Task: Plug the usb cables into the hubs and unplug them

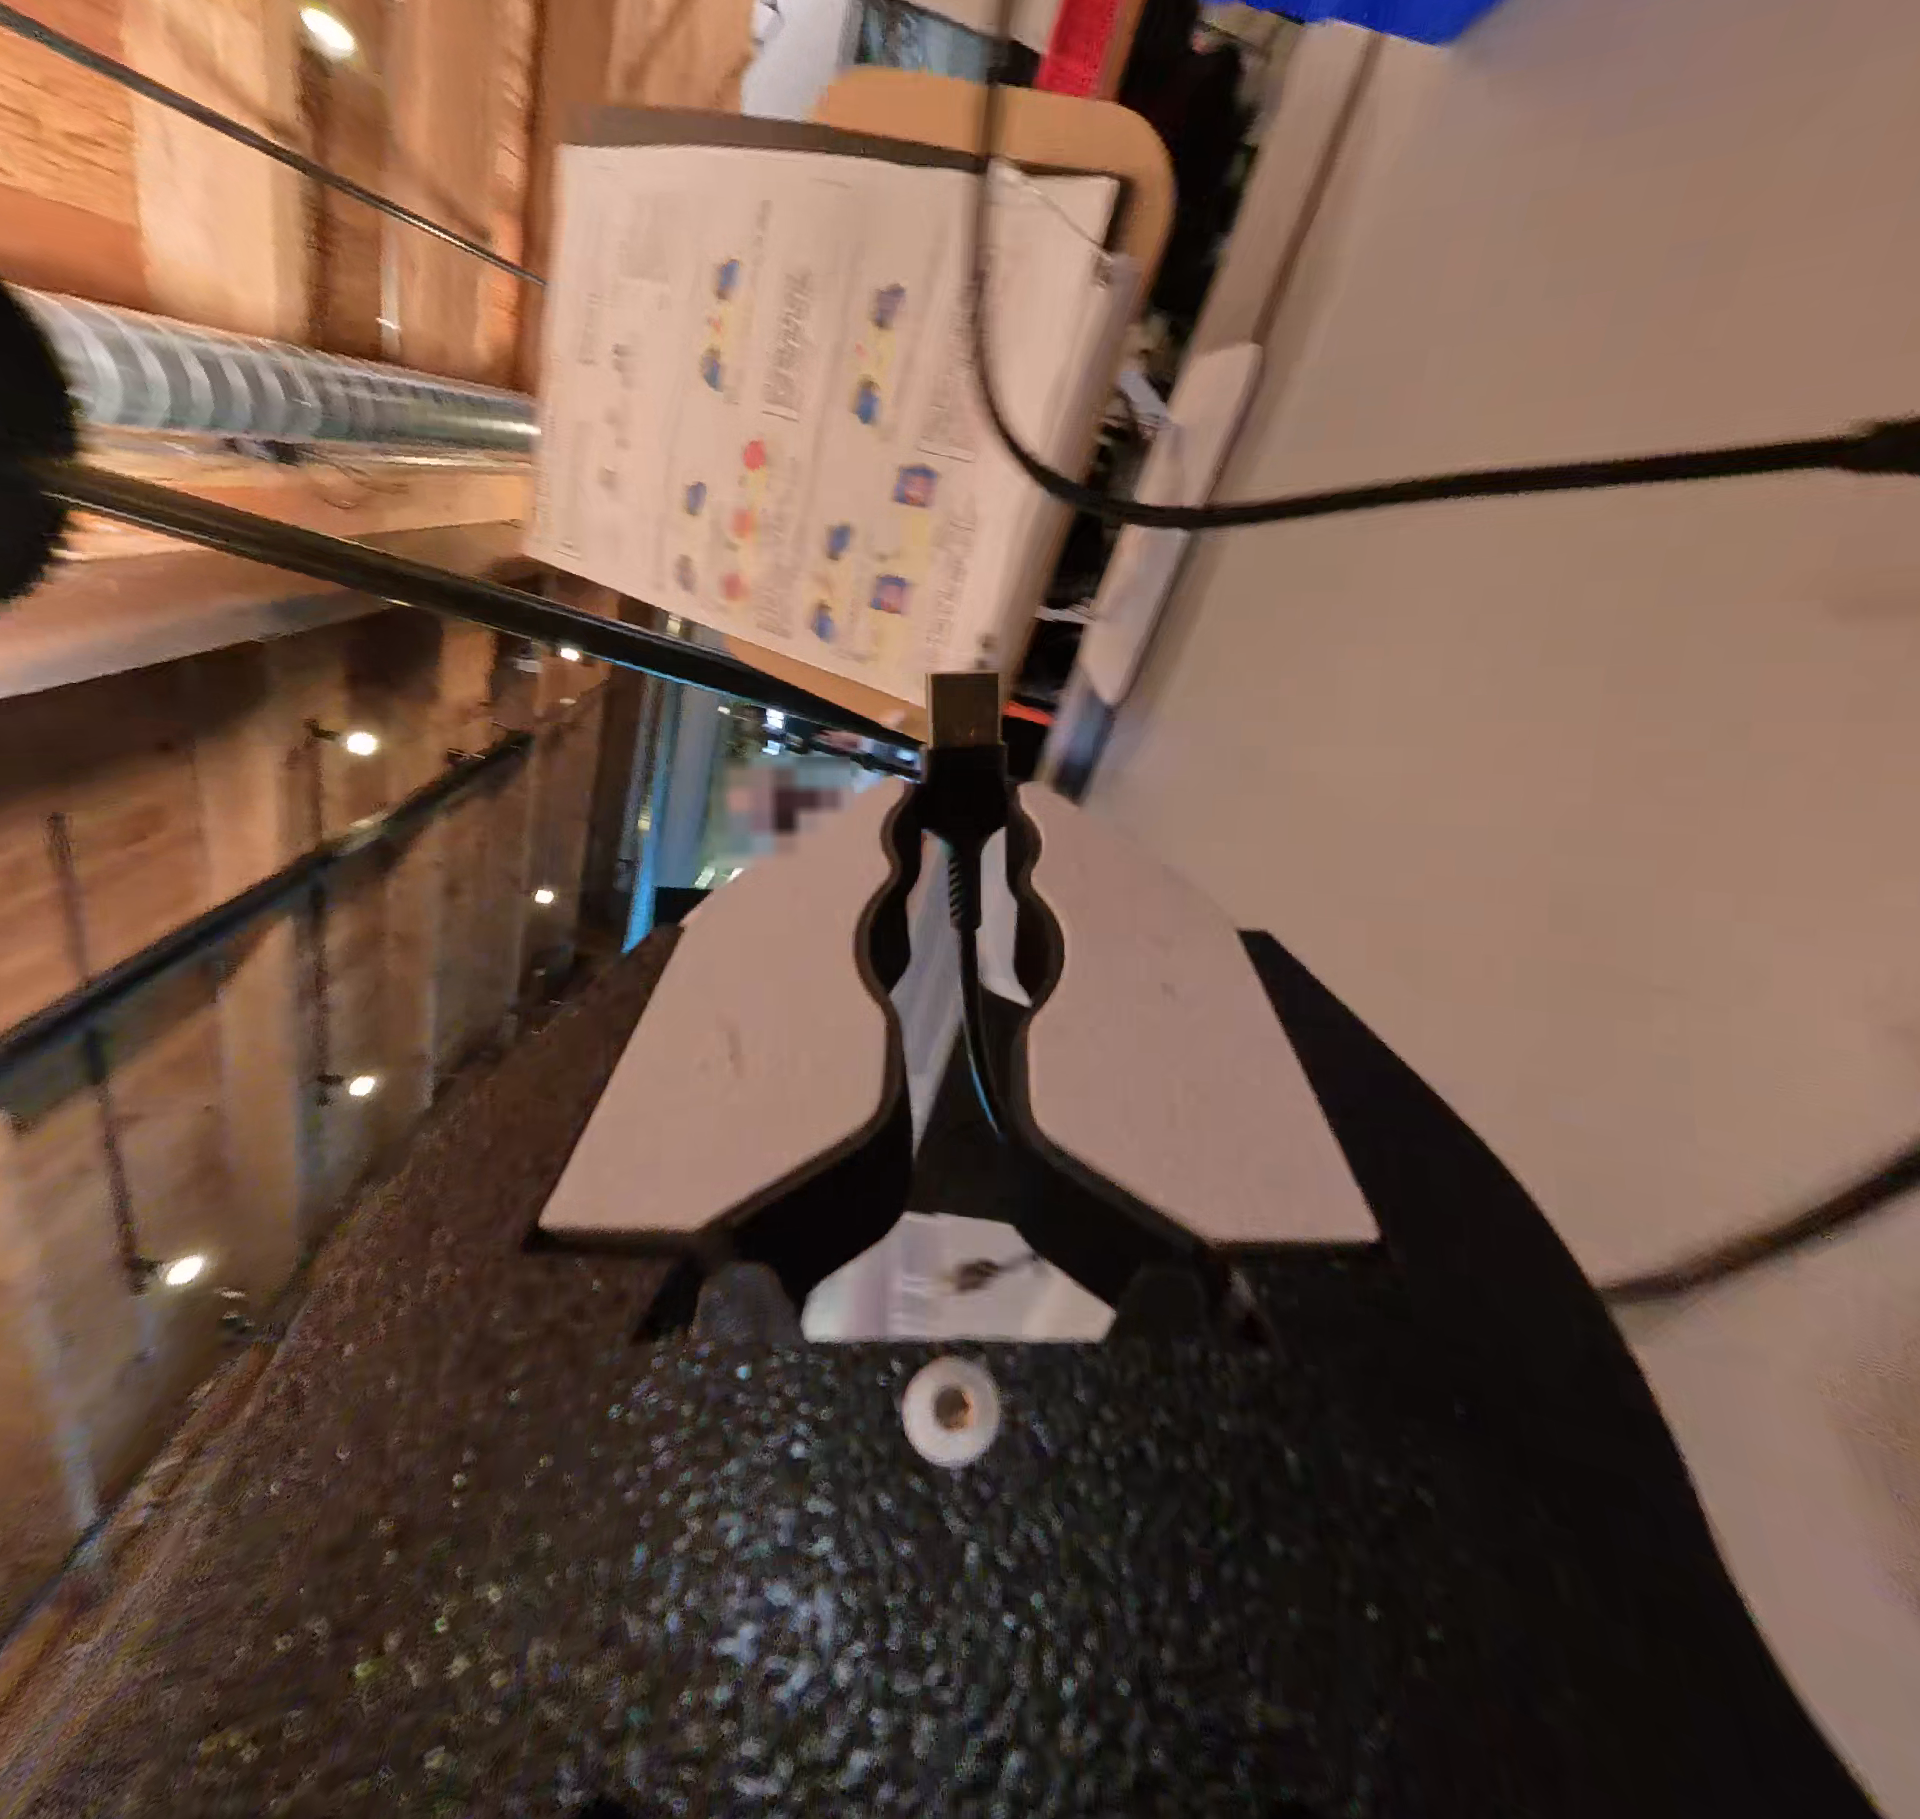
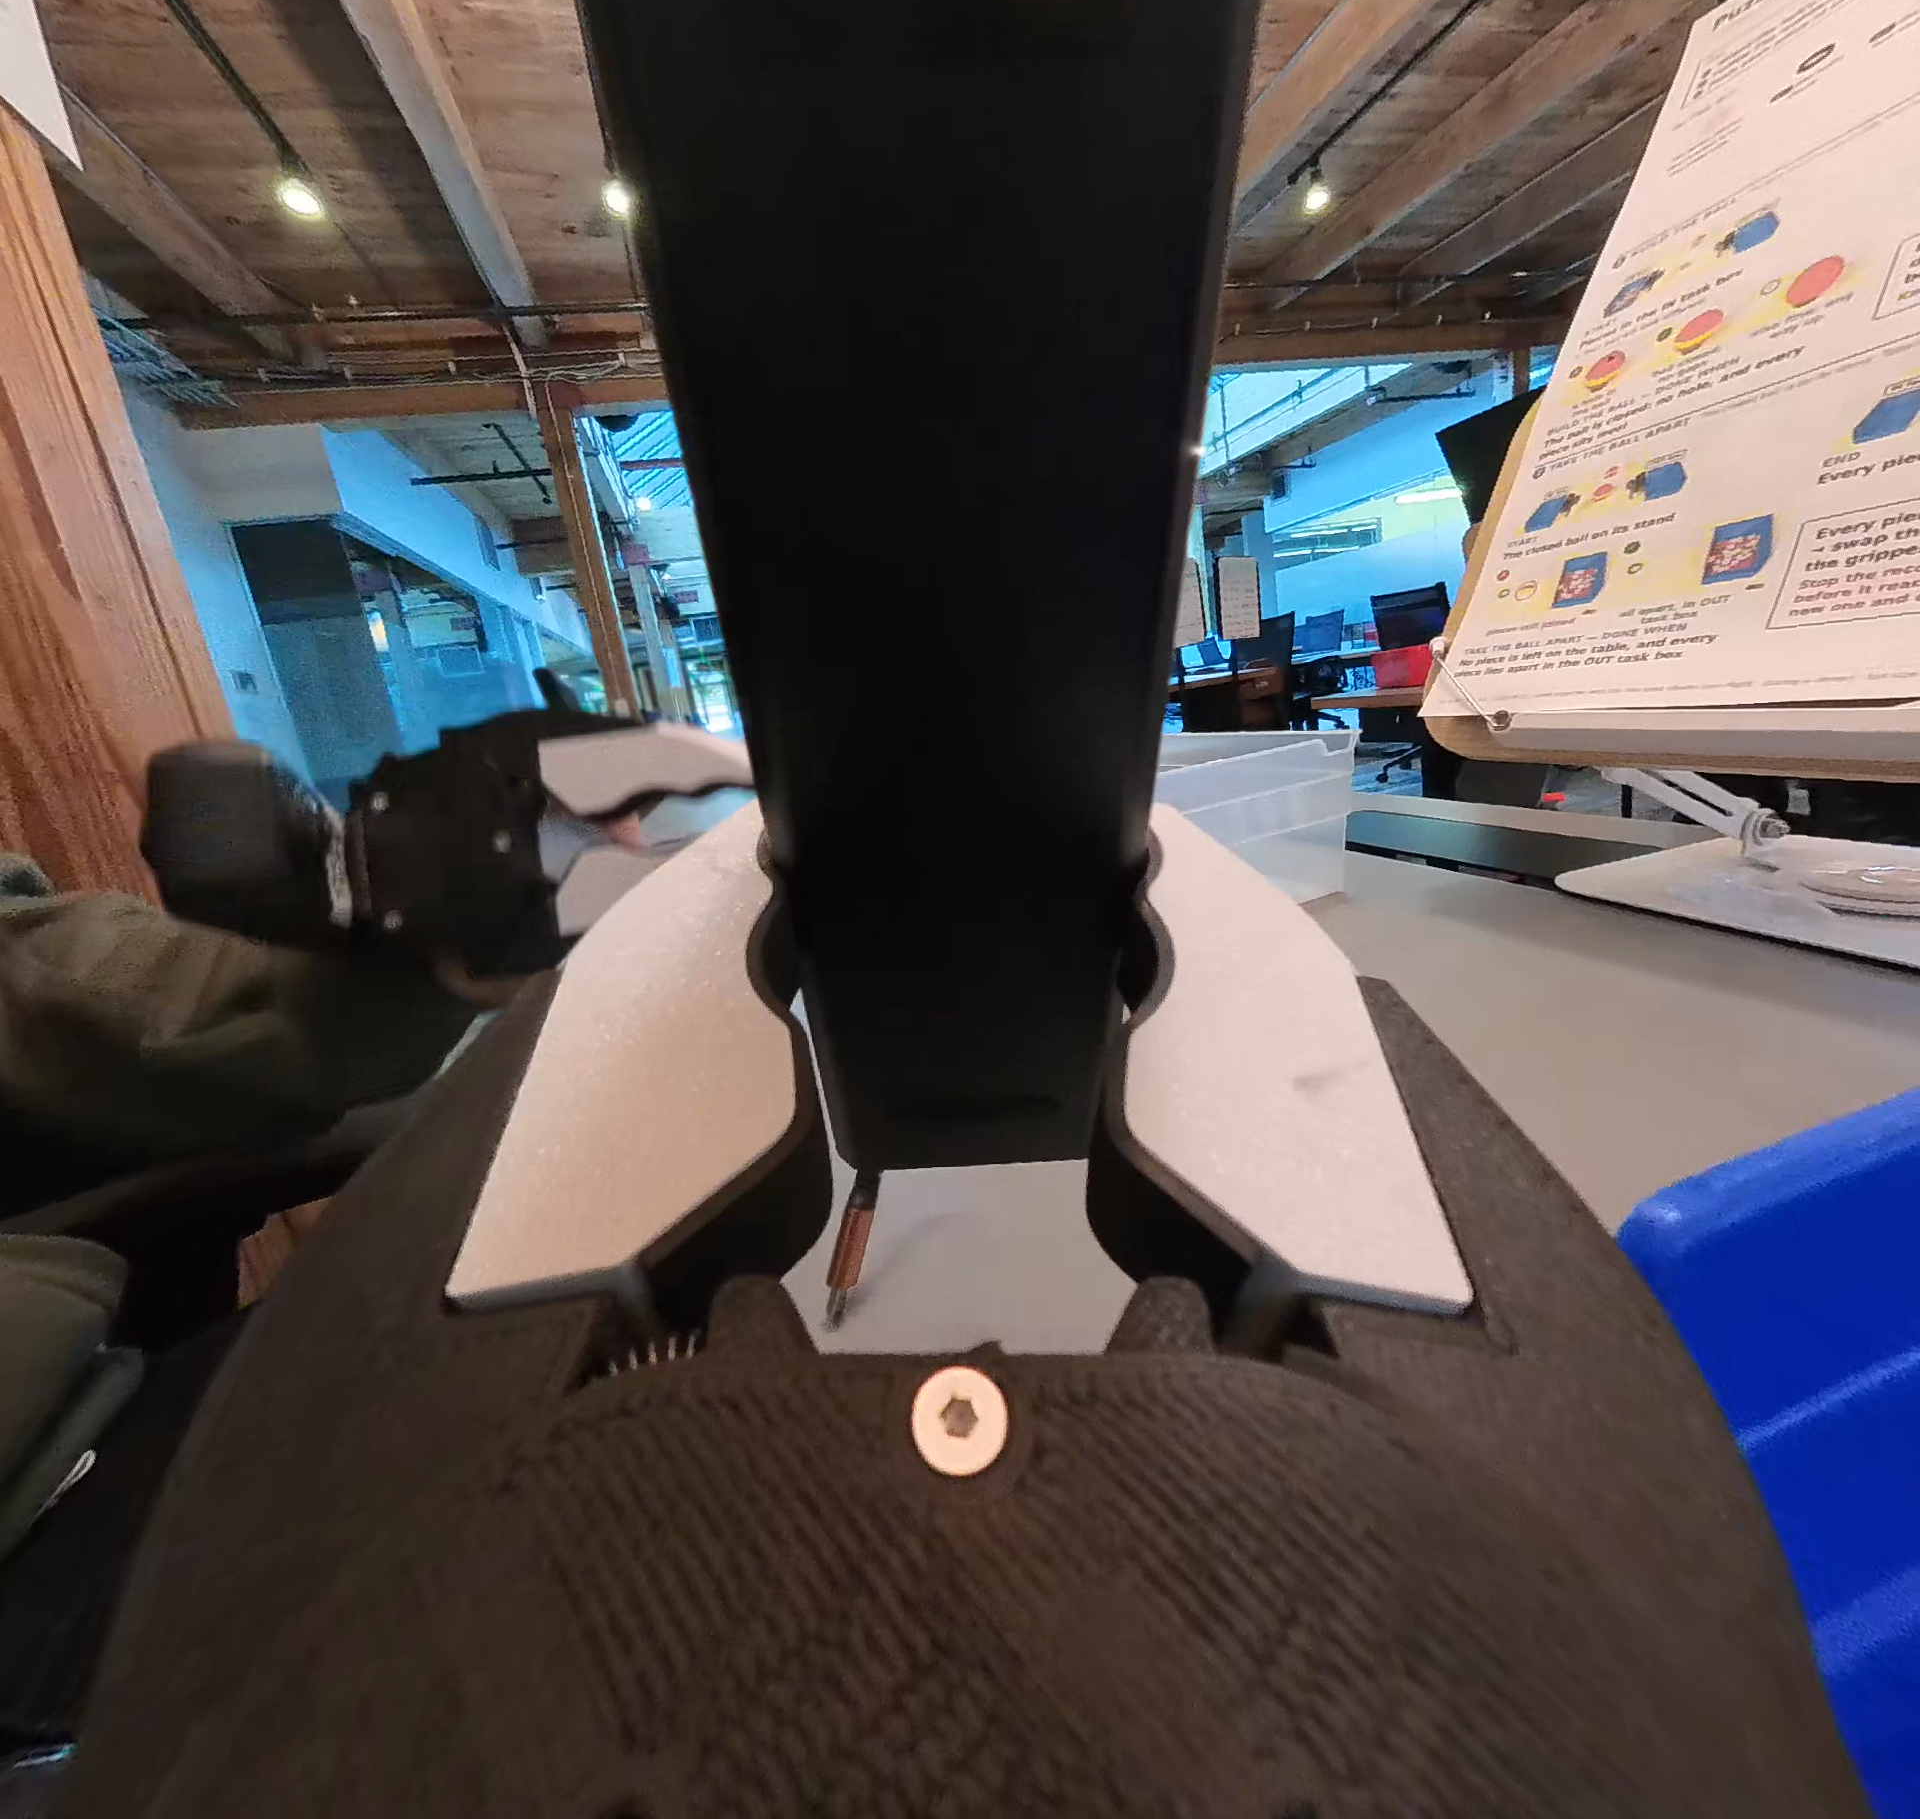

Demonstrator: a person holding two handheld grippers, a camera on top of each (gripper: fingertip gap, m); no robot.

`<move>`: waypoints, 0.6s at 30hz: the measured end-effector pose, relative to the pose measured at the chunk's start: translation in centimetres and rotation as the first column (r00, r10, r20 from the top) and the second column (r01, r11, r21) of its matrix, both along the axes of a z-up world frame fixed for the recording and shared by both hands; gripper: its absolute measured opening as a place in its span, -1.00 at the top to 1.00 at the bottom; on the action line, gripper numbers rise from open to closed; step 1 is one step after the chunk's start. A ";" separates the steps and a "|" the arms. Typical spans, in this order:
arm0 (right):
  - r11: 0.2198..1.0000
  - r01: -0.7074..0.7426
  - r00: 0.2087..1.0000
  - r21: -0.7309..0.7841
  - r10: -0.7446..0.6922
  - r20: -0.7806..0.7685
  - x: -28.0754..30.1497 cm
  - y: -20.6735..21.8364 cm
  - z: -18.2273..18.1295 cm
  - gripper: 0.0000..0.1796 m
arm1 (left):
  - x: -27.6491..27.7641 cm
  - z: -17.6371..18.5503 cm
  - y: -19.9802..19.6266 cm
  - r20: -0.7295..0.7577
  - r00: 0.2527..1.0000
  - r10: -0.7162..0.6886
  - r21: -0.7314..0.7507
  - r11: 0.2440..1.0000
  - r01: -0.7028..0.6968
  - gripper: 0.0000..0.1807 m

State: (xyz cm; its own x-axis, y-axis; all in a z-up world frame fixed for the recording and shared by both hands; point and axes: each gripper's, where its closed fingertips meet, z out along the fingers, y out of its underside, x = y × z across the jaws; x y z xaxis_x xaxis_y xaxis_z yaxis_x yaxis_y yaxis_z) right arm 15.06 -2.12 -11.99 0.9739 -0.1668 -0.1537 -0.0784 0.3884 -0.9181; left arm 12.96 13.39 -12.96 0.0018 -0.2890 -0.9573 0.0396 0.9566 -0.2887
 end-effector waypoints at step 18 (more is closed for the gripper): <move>0.999 -0.045 0.999 -0.019 0.045 0.015 -0.6 0.4 -0.1 0.32 | -3.3 -8.0 -3.8 -0.270 0.943 -0.192 -0.248 0.961 0.125 0.87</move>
